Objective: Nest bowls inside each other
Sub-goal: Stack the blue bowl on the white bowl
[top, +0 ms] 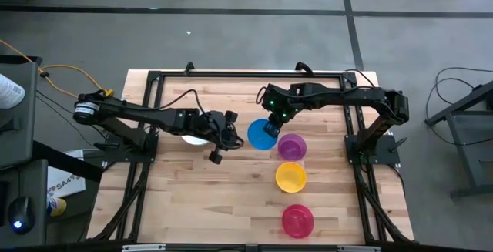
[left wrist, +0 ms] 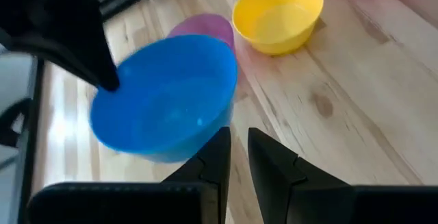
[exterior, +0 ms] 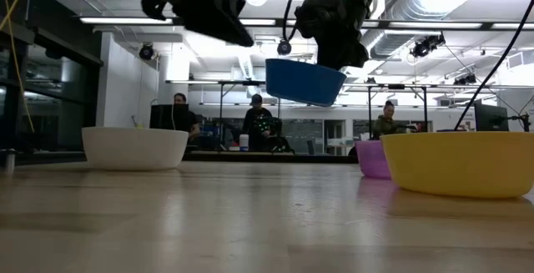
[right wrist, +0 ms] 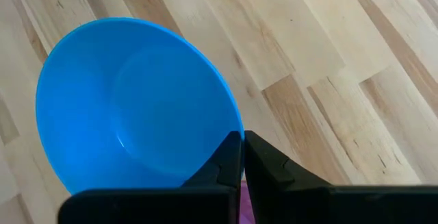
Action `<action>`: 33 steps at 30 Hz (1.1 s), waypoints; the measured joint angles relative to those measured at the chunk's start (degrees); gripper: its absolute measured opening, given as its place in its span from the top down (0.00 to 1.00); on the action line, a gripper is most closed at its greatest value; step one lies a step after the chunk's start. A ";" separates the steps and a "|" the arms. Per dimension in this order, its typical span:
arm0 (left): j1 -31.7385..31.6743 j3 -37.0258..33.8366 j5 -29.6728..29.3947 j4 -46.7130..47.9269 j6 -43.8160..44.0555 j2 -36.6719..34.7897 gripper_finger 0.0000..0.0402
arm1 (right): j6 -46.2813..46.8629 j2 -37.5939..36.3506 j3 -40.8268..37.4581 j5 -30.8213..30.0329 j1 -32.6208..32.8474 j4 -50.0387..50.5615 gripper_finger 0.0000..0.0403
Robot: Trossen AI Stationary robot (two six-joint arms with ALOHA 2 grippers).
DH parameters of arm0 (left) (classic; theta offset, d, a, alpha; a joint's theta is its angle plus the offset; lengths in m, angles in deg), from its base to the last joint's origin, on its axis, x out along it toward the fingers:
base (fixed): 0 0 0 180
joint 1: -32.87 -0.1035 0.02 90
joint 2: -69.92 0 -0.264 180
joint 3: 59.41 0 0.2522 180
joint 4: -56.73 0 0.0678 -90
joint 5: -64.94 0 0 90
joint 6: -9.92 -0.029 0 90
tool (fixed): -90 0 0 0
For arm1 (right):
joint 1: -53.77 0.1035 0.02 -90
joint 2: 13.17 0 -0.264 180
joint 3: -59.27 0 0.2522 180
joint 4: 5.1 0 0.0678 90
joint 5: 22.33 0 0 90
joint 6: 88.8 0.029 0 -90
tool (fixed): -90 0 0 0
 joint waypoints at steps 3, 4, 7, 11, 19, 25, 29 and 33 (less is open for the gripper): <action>0.00 1.44 1.84 0.85 -2.46 -0.05 0.88 | -0.03 0.00 0.00 0.09 0.00 0.17 0.99; 0.00 1.96 2.87 1.56 -2.99 0.00 0.88 | -0.03 0.00 0.00 0.09 0.00 0.32 0.99; 0.02 3.87 4.62 3.93 -4.26 0.48 0.88 | -0.01 0.00 0.00 0.56 0.00 0.47 0.99; 0.02 6.58 4.73 8.55 -6.47 3.48 0.88 | 0.36 0.00 0.00 2.57 -0.02 0.18 0.99; 0.49 10.63 3.82 10.72 -7.34 8.15 0.88 | 0.51 0.00 0.00 3.17 0.00 0.07 0.99; 0.41 10.71 5.27 8.84 -2.38 8.34 0.88 | -0.07 0.00 0.00 3.15 0.00 0.17 0.99; 0.39 10.71 3.41 8.25 3.81 8.33 0.88 | -0.12 0.00 0.00 3.15 0.00 0.36 0.99; 0.39 10.71 1.18 7.96 3.03 8.33 0.88 | -0.12 0.00 0.00 3.15 0.00 0.46 0.99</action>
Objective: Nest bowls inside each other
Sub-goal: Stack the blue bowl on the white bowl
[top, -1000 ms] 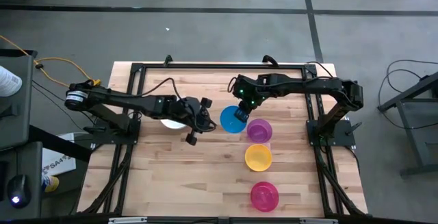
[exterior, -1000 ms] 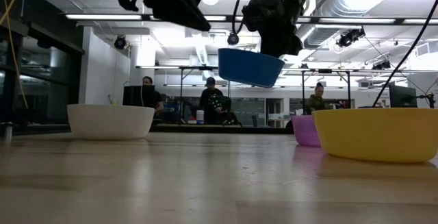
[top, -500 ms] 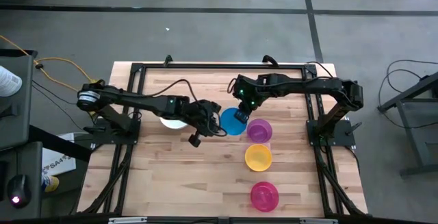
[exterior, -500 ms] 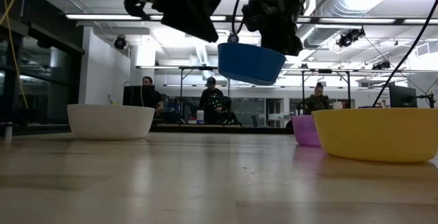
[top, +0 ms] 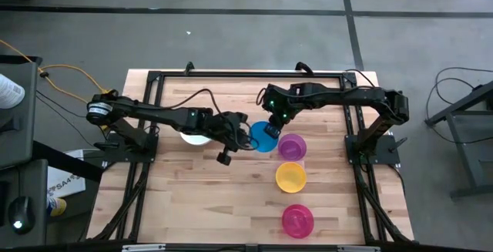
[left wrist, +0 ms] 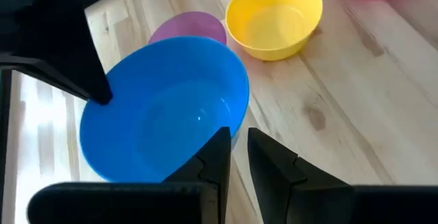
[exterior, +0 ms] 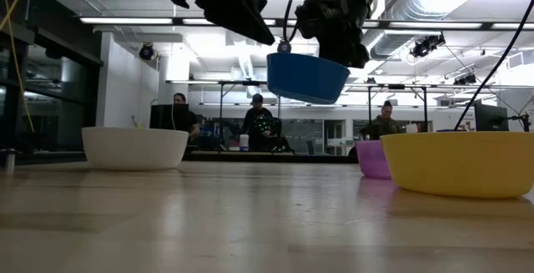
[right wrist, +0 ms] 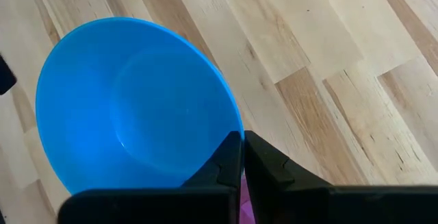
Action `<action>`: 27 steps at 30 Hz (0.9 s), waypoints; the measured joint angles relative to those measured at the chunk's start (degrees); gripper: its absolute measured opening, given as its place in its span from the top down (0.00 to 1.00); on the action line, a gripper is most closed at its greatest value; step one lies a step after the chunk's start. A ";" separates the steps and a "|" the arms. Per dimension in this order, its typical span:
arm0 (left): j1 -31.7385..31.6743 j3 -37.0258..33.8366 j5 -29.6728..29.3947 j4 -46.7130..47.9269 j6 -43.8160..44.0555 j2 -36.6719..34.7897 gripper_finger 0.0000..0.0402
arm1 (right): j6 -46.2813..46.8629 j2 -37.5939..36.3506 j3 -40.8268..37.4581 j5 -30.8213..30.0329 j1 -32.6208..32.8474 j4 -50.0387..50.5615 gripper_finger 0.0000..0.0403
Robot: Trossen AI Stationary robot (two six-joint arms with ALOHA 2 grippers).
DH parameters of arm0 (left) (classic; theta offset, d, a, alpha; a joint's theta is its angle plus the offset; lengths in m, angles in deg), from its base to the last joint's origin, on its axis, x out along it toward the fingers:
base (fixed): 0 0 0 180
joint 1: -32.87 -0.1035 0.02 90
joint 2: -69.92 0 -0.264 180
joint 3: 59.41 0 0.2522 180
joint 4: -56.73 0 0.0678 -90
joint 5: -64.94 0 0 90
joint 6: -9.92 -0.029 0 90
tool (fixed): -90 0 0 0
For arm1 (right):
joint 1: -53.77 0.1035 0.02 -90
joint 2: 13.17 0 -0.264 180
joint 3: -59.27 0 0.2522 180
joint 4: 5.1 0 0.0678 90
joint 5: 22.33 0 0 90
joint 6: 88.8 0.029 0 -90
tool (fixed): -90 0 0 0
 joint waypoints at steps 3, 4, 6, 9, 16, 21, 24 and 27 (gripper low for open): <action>0.02 0.00 0.01 0.21 -1.20 0.00 0.88 | -0.02 0.00 0.00 0.00 0.00 0.08 0.99; 0.02 0.00 0.01 0.40 -1.31 0.00 0.88 | -0.04 0.00 0.00 0.00 0.00 0.21 0.99; 0.04 0.00 0.00 0.53 -1.62 0.00 0.88 | -0.12 0.00 0.00 0.00 0.00 0.48 0.99; 0.14 0.00 0.00 0.38 -3.15 0.00 0.87 | -0.52 0.00 0.00 0.00 0.00 0.46 0.99; 1.62 0.00 -1.29 0.42 -3.47 0.00 0.74 | -0.64 0.01 0.00 0.00 0.00 0.43 0.99; 1.49 0.00 -3.63 -0.07 -3.51 -0.02 0.64 | -0.65 0.02 0.00 0.00 0.00 0.41 0.99; 1.47 0.00 -3.66 0.55 -5.01 -0.02 0.63 | -0.58 0.00 0.00 0.00 0.00 0.39 0.99; 1.52 0.00 -3.61 1.42 -7.67 -0.02 0.64 | -0.53 0.00 0.00 0.02 0.00 0.39 0.99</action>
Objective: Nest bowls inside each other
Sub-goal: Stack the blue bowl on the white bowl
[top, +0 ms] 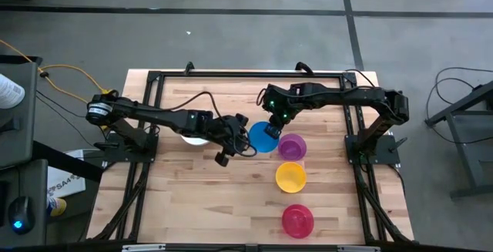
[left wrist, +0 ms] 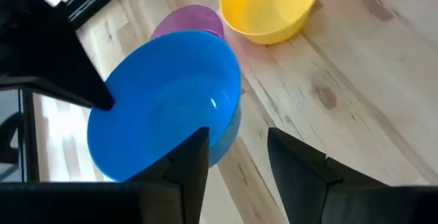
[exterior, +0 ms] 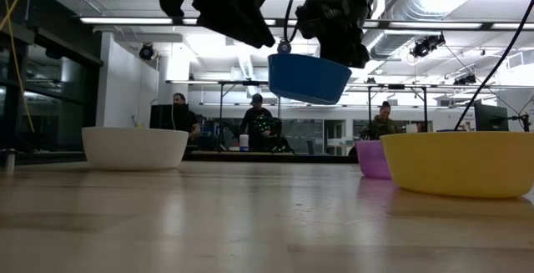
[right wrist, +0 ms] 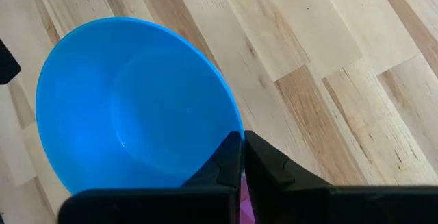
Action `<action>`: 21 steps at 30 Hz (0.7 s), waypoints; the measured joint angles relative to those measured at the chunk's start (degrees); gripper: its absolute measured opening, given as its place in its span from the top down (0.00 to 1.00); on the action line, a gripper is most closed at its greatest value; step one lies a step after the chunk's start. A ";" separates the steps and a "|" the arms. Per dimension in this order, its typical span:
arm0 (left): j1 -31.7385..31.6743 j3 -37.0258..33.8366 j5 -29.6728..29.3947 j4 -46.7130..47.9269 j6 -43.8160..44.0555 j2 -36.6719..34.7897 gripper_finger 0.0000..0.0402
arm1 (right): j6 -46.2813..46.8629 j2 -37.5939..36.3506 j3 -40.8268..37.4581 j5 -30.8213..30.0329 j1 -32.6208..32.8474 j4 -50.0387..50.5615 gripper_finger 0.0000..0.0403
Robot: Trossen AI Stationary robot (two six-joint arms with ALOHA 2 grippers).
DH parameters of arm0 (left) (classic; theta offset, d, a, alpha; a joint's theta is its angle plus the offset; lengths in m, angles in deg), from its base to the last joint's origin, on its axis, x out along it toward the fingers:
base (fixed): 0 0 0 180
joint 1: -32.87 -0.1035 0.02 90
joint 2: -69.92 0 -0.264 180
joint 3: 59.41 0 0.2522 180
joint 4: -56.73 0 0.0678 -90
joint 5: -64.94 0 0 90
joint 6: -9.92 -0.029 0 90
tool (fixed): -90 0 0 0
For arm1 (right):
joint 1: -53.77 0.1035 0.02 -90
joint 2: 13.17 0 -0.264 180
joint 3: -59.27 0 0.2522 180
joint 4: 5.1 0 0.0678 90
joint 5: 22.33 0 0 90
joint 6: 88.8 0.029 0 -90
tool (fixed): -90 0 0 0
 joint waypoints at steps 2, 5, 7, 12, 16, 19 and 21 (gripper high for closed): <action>0.01 0.00 0.02 0.27 -1.09 0.00 0.64 | 0.10 0.00 0.00 0.24 0.00 -0.02 0.99; -0.01 0.00 0.02 0.25 -2.80 0.00 0.65 | 0.60 0.00 0.00 0.73 0.00 -0.04 0.99; -0.01 0.00 0.02 0.27 -4.21 0.00 0.65 | 0.71 0.00 0.00 1.99 0.00 -0.07 0.99; 0.01 -0.02 0.04 0.04 -5.73 0.00 0.65 | 1.13 0.01 0.00 2.91 0.00 -0.11 0.99; 0.01 2.07 0.07 2.88 -6.28 0.23 0.66 | 1.18 0.00 0.00 3.01 0.00 -0.11 0.99; 0.01 6.72 0.22 7.62 -6.25 2.53 0.66 | 1.18 0.00 0.00 2.99 0.00 -0.15 0.99; 0.00 9.85 0.24 11.96 -5.85 4.76 0.66 | 1.18 0.00 0.00 3.01 0.00 -0.15 0.99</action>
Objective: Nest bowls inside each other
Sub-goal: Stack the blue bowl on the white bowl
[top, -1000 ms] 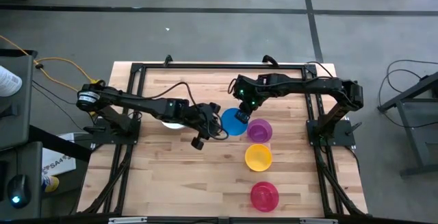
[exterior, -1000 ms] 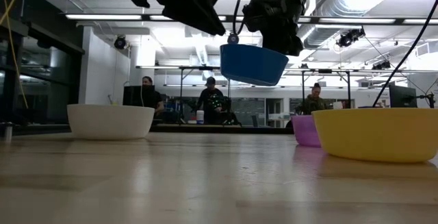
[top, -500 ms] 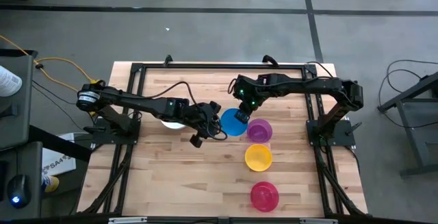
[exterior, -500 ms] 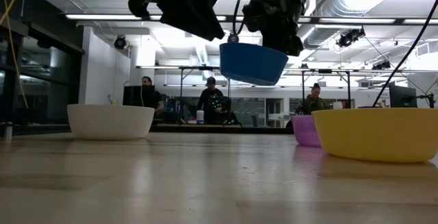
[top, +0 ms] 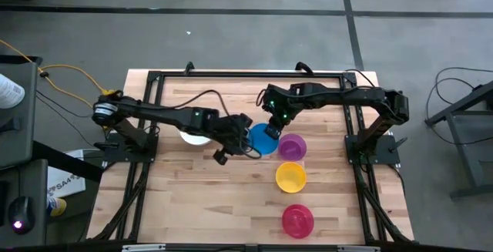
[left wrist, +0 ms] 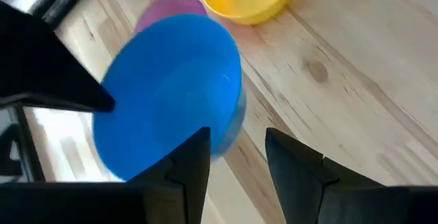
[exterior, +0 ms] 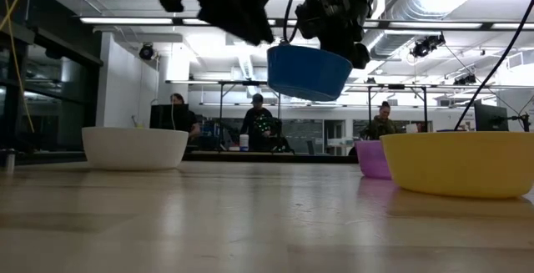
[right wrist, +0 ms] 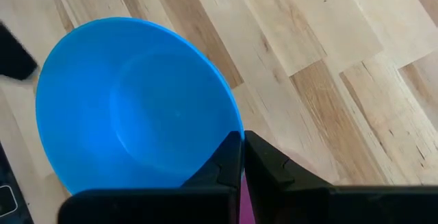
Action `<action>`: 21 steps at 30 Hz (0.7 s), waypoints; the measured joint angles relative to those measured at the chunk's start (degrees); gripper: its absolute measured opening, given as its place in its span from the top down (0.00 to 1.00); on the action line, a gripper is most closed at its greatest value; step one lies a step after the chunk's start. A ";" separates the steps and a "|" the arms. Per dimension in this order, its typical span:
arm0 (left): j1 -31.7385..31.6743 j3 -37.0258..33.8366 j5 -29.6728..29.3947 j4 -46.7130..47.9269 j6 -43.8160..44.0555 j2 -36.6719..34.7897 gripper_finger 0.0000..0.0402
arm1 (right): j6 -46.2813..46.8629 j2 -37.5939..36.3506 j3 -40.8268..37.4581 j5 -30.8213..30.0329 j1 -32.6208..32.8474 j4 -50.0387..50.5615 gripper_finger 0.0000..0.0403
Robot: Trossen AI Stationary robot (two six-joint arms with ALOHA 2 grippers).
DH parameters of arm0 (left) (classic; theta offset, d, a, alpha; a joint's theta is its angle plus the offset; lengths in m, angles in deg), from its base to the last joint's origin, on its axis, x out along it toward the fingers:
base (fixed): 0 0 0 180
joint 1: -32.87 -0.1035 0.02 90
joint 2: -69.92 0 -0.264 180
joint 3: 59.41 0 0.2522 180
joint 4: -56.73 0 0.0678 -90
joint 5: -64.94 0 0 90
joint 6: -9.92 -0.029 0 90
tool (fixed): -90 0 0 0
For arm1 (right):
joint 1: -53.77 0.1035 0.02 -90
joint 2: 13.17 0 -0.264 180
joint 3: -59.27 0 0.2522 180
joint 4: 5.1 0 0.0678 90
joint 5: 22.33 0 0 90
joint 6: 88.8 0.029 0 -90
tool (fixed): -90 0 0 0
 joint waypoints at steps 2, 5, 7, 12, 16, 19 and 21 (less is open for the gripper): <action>-0.01 2.65 -0.02 2.02 -0.90 2.28 0.66 | 0.00 0.00 0.00 -0.02 0.00 0.00 0.99; 0.02 5.87 -0.04 5.70 -1.67 5.46 0.66 | 0.00 0.01 0.00 -0.04 0.02 0.08 0.99; 0.02 7.62 -1.08 7.90 -2.60 6.89 0.66 | -0.09 0.02 0.00 -0.17 0.02 0.15 0.99; 0.02 11.17 -2.16 11.32 -5.21 7.72 0.66 | -0.93 0.02 0.00 -0.12 0.02 0.28 0.99; 0.02 14.29 -2.08 15.38 -5.89 7.72 0.66 | -1.69 0.02 0.00 -0.08 0.00 0.39 0.99; 0.02 15.99 -1.29 17.45 -6.13 7.66 0.66 | -1.92 0.02 0.00 -0.08 0.00 0.39 0.99; 0.02 15.92 -0.76 18.14 -7.27 7.74 0.66 | -1.92 0.02 0.00 -0.12 0.00 0.39 0.99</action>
